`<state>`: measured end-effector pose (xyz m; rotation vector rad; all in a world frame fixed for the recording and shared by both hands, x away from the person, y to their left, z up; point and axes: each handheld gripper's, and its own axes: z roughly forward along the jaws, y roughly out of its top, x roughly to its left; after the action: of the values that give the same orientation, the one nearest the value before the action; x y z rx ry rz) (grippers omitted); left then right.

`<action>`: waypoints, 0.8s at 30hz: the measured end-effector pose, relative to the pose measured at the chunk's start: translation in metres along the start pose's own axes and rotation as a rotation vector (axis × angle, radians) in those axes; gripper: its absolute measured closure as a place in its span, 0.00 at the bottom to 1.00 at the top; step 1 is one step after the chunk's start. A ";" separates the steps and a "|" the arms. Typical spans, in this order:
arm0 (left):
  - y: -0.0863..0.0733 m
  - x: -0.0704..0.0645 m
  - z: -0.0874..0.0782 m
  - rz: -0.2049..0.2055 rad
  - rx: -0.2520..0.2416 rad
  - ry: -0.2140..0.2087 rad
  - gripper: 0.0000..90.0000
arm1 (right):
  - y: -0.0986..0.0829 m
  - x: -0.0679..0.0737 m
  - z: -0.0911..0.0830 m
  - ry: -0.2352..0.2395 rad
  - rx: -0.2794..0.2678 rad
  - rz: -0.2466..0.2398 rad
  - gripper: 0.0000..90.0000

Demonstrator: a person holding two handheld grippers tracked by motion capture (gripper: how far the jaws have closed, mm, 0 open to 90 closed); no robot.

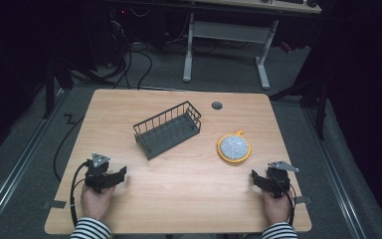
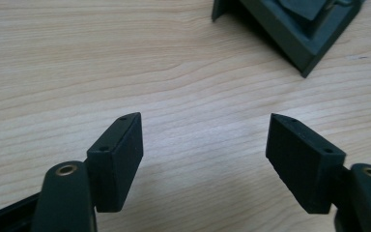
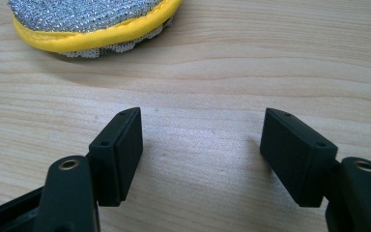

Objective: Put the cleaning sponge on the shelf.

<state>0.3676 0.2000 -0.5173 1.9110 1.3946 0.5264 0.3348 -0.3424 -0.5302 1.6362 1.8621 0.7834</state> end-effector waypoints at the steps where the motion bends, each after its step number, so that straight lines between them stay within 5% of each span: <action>1: 0.004 -0.003 -0.002 -0.008 -0.002 -0.019 0.34 | 0.000 0.000 0.000 0.000 0.000 0.000 0.35; 9: 0.019 -0.011 -0.011 -0.014 -0.023 -0.069 0.36 | 0.000 0.000 0.000 0.001 -0.001 0.000 0.35; 24: 0.078 -0.021 -0.019 -0.021 -0.029 -0.117 0.32 | 0.000 0.000 0.000 0.007 0.000 -0.001 0.34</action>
<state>0.3981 0.1728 -0.4455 1.8708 1.3238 0.4161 0.3348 -0.3426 -0.5302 1.6341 1.8675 0.7894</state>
